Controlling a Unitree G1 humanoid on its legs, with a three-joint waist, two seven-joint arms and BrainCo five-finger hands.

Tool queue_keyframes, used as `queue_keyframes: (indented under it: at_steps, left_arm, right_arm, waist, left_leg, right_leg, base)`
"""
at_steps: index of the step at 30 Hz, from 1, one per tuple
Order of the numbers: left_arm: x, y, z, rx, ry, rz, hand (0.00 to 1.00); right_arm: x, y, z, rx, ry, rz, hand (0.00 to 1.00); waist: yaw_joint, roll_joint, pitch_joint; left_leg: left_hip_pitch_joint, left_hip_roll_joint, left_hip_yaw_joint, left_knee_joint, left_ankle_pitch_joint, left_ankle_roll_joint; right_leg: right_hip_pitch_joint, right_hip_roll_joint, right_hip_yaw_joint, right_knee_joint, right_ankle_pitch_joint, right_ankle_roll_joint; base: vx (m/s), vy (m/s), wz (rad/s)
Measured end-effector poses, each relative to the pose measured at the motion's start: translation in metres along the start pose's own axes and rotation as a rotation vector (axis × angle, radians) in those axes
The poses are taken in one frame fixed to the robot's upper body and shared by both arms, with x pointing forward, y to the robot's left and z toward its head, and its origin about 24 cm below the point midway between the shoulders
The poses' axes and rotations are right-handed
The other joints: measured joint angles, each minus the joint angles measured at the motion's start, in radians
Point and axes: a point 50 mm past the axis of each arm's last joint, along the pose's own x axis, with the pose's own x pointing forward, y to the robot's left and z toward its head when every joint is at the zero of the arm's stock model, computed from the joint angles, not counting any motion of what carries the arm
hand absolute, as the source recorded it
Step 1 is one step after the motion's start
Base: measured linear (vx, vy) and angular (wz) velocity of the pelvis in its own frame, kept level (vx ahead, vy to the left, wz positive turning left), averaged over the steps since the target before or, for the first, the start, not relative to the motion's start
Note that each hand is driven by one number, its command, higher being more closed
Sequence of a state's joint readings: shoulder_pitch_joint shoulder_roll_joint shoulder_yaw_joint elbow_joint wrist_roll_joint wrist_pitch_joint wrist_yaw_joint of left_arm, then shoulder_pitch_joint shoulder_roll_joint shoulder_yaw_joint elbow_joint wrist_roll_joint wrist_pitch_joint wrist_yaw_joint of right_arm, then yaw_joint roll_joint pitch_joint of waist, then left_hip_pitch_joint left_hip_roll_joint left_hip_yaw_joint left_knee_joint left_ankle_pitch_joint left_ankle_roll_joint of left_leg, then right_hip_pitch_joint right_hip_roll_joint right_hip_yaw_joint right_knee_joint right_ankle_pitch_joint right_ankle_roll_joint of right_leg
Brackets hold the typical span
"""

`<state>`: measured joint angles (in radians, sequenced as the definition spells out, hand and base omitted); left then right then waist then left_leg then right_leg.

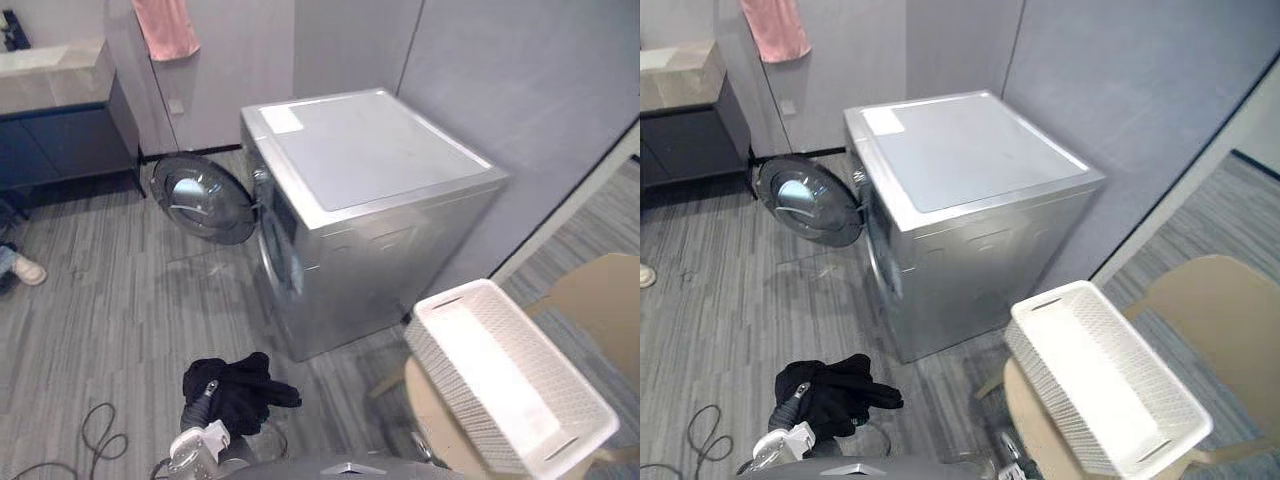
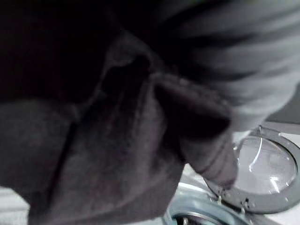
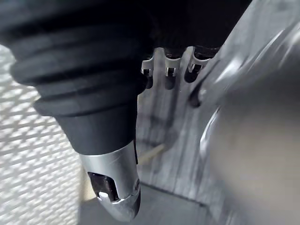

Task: Pick up the laundry basket with both hands and put the clothes into the washing machine.

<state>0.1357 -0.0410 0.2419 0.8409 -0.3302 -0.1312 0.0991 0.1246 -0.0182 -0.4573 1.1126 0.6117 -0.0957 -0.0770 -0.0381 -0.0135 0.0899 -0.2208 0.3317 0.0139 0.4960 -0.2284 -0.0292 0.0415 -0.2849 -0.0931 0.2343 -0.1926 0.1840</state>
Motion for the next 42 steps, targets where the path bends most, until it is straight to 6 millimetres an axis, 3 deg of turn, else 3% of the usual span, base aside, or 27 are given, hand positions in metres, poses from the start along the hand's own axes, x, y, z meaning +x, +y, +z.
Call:
queue_keyframes:
  at_steps: [1, 2, 3, 4, 5, 8, 9, 11, 12, 13, 15, 16, 19, 20, 23, 25, 26, 27, 28, 30, 32, 33, 34, 36, 39, 41, 42]
  left_arm:
    - [-0.001, 0.001, -0.003, 0.003, 0.011, 0.001, 1.00]
    - [0.002, 0.015, 0.002, 0.024, 0.010, 0.039, 1.00]
    - [0.004, 0.021, 0.008, 0.043, -0.008, 0.051, 1.00]
    - [0.004, 0.023, 0.008, 0.050, -0.008, 0.054, 1.00]
    - [0.003, 0.025, 0.006, 0.068, -0.001, 0.048, 1.00]
    - [0.003, 0.017, 0.002, 0.131, 0.020, -0.001, 1.00]
    - [0.002, 0.012, -0.002, 0.150, 0.034, -0.027, 1.00]
    - [0.002, 0.008, -0.006, 0.164, 0.048, -0.048, 1.00]
    - [0.002, 0.006, -0.005, 0.174, 0.047, -0.057, 1.00]
    - [0.001, 0.006, -0.007, 0.192, 0.052, -0.065, 1.00]
    - [0.003, 0.005, -0.003, 0.220, 0.043, -0.065, 1.00]
    - [0.004, 0.008, 0.000, 0.236, 0.035, -0.055, 1.00]
    - [0.004, 0.010, 0.001, 0.247, 0.035, -0.053, 1.00]
    - [0.004, 0.008, 0.000, 0.247, 0.039, -0.057, 1.00]
    - [0.008, -0.011, 0.005, 0.235, 0.029, -0.094, 1.00]
    - [0.011, -0.023, 0.012, 0.233, 0.012, -0.121, 1.00]
    - [0.013, -0.032, 0.013, 0.226, 0.016, -0.137, 1.00]
    - [0.012, -0.041, 0.011, 0.223, 0.022, -0.157, 1.00]
    - [0.012, -0.045, 0.011, 0.222, 0.020, -0.166, 1.00]
    - [0.010, -0.054, 0.008, 0.213, 0.022, -0.188, 1.00]
    - [0.007, -0.063, 0.012, 0.188, -0.004, -0.212, 1.00]
    - [0.006, -0.065, 0.014, 0.180, -0.017, -0.220, 1.00]
    - [0.005, -0.063, 0.014, 0.174, -0.028, -0.226, 1.00]
    - [0.004, -0.056, 0.010, 0.179, -0.014, -0.214, 1.00]
    - [0.001, -0.044, -0.002, 0.182, 0.023, -0.187, 1.00]
    - [0.000, -0.039, -0.003, 0.173, 0.022, -0.171, 1.00]
    - [-0.001, -0.036, -0.004, 0.168, 0.023, -0.163, 1.00]
  right_arm:
    - [0.000, -0.010, -0.001, -0.017, 0.011, -0.027, 0.00]
    - [-0.003, -0.013, -0.020, -0.007, 0.085, -0.051, 0.00]
    - [-0.004, -0.017, -0.024, 0.014, 0.111, -0.074, 0.00]
    - [-0.004, -0.021, -0.022, 0.022, 0.107, -0.086, 0.00]
    - [-0.002, -0.021, -0.017, 0.052, 0.086, -0.099, 0.00]
    - [-0.001, -0.017, -0.011, 0.107, 0.059, -0.102, 0.00]
    - [0.000, -0.014, -0.009, 0.115, 0.054, -0.098, 0.00]
    - [0.002, -0.007, 0.002, 0.125, 0.017, -0.085, 0.00]
    - [0.003, -0.004, 0.007, 0.136, 0.000, -0.073, 0.00]
    - [0.004, 0.001, 0.015, 0.137, -0.023, -0.051, 0.00]
    - [0.004, 0.016, 0.017, 0.112, -0.035, 0.006, 0.00]
    - [0.002, 0.020, 0.016, 0.090, -0.045, 0.034, 0.00]
    - [0.001, 0.035, 0.017, 0.081, -0.055, 0.097, 0.00]
    - [0.001, 0.041, 0.018, 0.080, -0.061, 0.128, 0.00]
    - [0.001, 0.045, 0.020, 0.088, -0.069, 0.143, 0.00]
    - [0.000, 0.046, 0.019, 0.093, -0.067, 0.143, 0.00]
    - [0.001, 0.045, 0.021, 0.106, -0.072, 0.136, 0.00]
    - [0.001, 0.047, 0.025, 0.137, -0.086, 0.136, 0.00]
    - [0.001, 0.048, 0.027, 0.145, -0.095, 0.141, 0.00]
    - [-0.001, 0.046, 0.030, 0.164, -0.117, 0.145, 0.00]
    - [-0.005, 0.057, 0.031, 0.156, -0.135, 0.189, 0.00]
    - [-0.005, 0.058, 0.032, 0.147, -0.142, 0.196, 0.00]
    - [-0.008, 0.076, 0.035, 0.118, -0.154, 0.244, 0.00]
    - [-0.009, 0.086, 0.032, 0.099, -0.143, 0.269, 0.00]
    - [-0.008, 0.086, 0.032, 0.084, -0.138, 0.263, 0.00]
    - [-0.011, 0.095, 0.030, 0.032, -0.146, 0.300, 0.00]
    - [-0.014, 0.101, 0.029, 0.000, -0.152, 0.325, 0.00]
  waist:
    - [-0.008, 0.016, -0.011]
    - [-0.023, -0.026, -0.015]
    - [-0.029, -0.028, -0.017]
    - [-0.022, -0.030, -0.020]
    - [-0.014, -0.029, -0.022]
    - [-0.024, -0.008, -0.041]
    - [-0.017, 0.018, -0.056]
    - [-0.020, 0.029, -0.083]
    - [-0.020, 0.033, -0.081]
    - [-0.021, 0.052, -0.068]
    - [-0.039, 0.055, -0.049]
    - [-0.042, 0.045, -0.036]
    - [-0.039, 0.031, -0.018]
    - [-0.044, 0.026, -0.013]
    - [-0.050, 0.032, -0.002]
    - [-0.056, 0.018, 0.005]
    - [-0.061, 0.012, 0.013]
    - [-0.068, 0.043, 0.026]
    - [-0.074, 0.049, 0.031]
    - [-0.077, 0.060, 0.032]
    - [-0.072, 0.074, 0.036]
    - [-0.068, 0.076, 0.037]
    - [-0.036, 0.077, 0.041]
    - [-0.020, 0.067, 0.046]
    - [-0.002, 0.057, 0.053]
    - [0.015, 0.059, 0.052]
    - [0.022, 0.062, 0.039]
  left_leg:
    - [0.021, 0.008, 0.011, -0.070, 0.037, -0.085]
    - [0.004, -0.054, 0.056, -0.043, 0.026, -0.072]
    - [-0.014, -0.066, 0.052, -0.014, 0.002, -0.069]
    - [-0.020, -0.074, 0.060, 0.007, -0.018, -0.078]
    - [-0.034, -0.094, 0.071, 0.061, -0.045, -0.103]
    - [-0.077, -0.147, 0.070, 0.151, -0.121, -0.067]
    - [-0.074, -0.165, 0.084, 0.153, -0.125, -0.058]
    - [-0.067, -0.198, 0.100, 0.137, -0.113, -0.046]
    - [-0.039, -0.223, 0.112, 0.108, -0.101, -0.036]
    - [0.013, -0.248, 0.137, 0.055, -0.074, -0.018]
    - [0.110, -0.276, 0.153, -0.038, -0.046, 0.023]
    - [0.196, -0.290, 0.170, -0.118, -0.033, 0.037]
    - [0.304, -0.300, 0.218, -0.218, -0.022, 0.049]
    - [0.353, -0.306, 0.246, -0.271, -0.016, 0.051]
    - [0.427, -0.308, 0.300, -0.379, -0.005, 0.036]
    - [0.458, -0.330, 0.298, -0.421, 0.003, 0.022]
    - [0.499, -0.334, 0.288, -0.451, -0.004, 0.008]
    - [0.517, -0.312, 0.291, -0.433, 0.000, -0.002]
    - [0.513, -0.304, 0.291, -0.401, -0.001, -0.004]
    - [0.439, -0.245, 0.288, -0.129, -0.013, -0.031]
    - [0.275, -0.135, 0.266, 0.328, 0.052, -0.062]
    - [0.233, -0.111, 0.255, 0.444, 0.068, -0.063]
    - [0.139, -0.077, 0.224, 0.657, 0.072, -0.055]
    - [0.083, -0.079, 0.203, 0.673, 0.041, -0.046]
    - [-0.001, -0.082, 0.109, 0.389, -0.023, -0.024]
    - [-0.004, -0.102, -0.061, 0.119, -0.022, -0.023]
    - [0.003, -0.124, -0.231, -0.022, -0.013, -0.036]
  right_leg:
    - [0.001, -0.030, 0.010, -0.003, -0.011, 0.060]
    - [0.014, -0.066, 0.071, -0.006, -0.019, 0.104]
    - [0.011, -0.017, 0.073, 0.032, -0.021, 0.095]
    - [0.018, -0.014, 0.038, 0.015, -0.014, 0.078]
    - [0.046, -0.038, 0.028, -0.047, 0.055, 0.090]
    - [0.046, -0.082, 0.034, -0.078, 0.191, 0.095]
    - [0.002, -0.099, 0.065, -0.034, 0.252, 0.077]
    - [-0.061, -0.122, 0.082, 0.041, 0.344, -0.012]
    - [-0.099, -0.144, 0.079, 0.094, 0.408, -0.096]
    - [-0.152, -0.166, 0.074, 0.187, 0.460, -0.212]
    - [-0.232, -0.128, 0.035, 0.462, 0.226, -0.238]
    - [-0.264, -0.054, 0.025, 0.577, 0.093, -0.210]
    - [-0.310, 0.071, -0.044, 0.626, -0.029, -0.200]
    - [-0.328, 0.115, -0.141, 0.591, -0.062, -0.202]
    - [-0.353, 0.180, -0.385, 0.358, -0.059, -0.210]
    - [-0.353, 0.199, -0.412, 0.178, 0.039, -0.226]
    - [-0.333, 0.205, -0.411, 0.159, 0.111, -0.319]
    - [-0.308, 0.223, -0.416, 0.155, 0.079, -0.306]
    - [-0.295, 0.227, -0.417, 0.153, 0.067, -0.306]
    - [-0.213, 0.259, -0.415, 0.094, 0.050, -0.297]
    - [-0.111, 0.315, -0.401, 0.024, 0.039, -0.299]
    - [-0.090, 0.331, -0.387, 0.016, 0.033, -0.302]
    - [-0.028, 0.363, -0.313, -0.002, 0.022, -0.312]
    - [0.026, 0.367, -0.251, -0.034, 0.025, -0.306]
    - [0.080, 0.355, -0.116, -0.073, 0.045, -0.263]
    - [0.066, 0.343, -0.013, -0.062, 0.027, -0.237]
    - [0.028, 0.337, 0.064, -0.027, -0.011, -0.218]
  base:
    - [0.18, 0.657, 0.38]
    - [0.23, 0.486, 0.42]
    - [0.20, 0.259, 0.27]
    - [0.20, 0.207, -0.09]
    - [0.16, 0.323, -0.21]
    - [0.15, 0.426, 0.01]
    - [0.20, 0.537, -0.03]
    - [0.18, 0.403, -0.04]
    - [0.24, 0.388, -0.09]
    - [0.24, 0.356, -0.06]
    - [0.25, 0.362, -0.06]
    - [0.21, 0.284, -0.16]
    - [0.17, 0.110, -0.45]
    - [0.25, 0.075, -0.49]
    - [0.26, 0.036, -0.27]
    - [0.36, -0.019, 0.01]
    - [0.40, -0.062, 0.04]
    - [0.41, -0.083, 0.04]
    - [0.40, -0.119, -0.02]
    - [0.38, -0.137, -0.03]
    - [0.39, -0.101, -0.17]
    - [0.46, -0.064, -1.00]
    - [0.30, -0.022, -1.01]
    - [0.25, 0.037, -1.26]
    - [0.27, 0.144, -1.37]
    - [0.19, 0.269, -1.57]
    - [0.12, 0.271, -1.40]
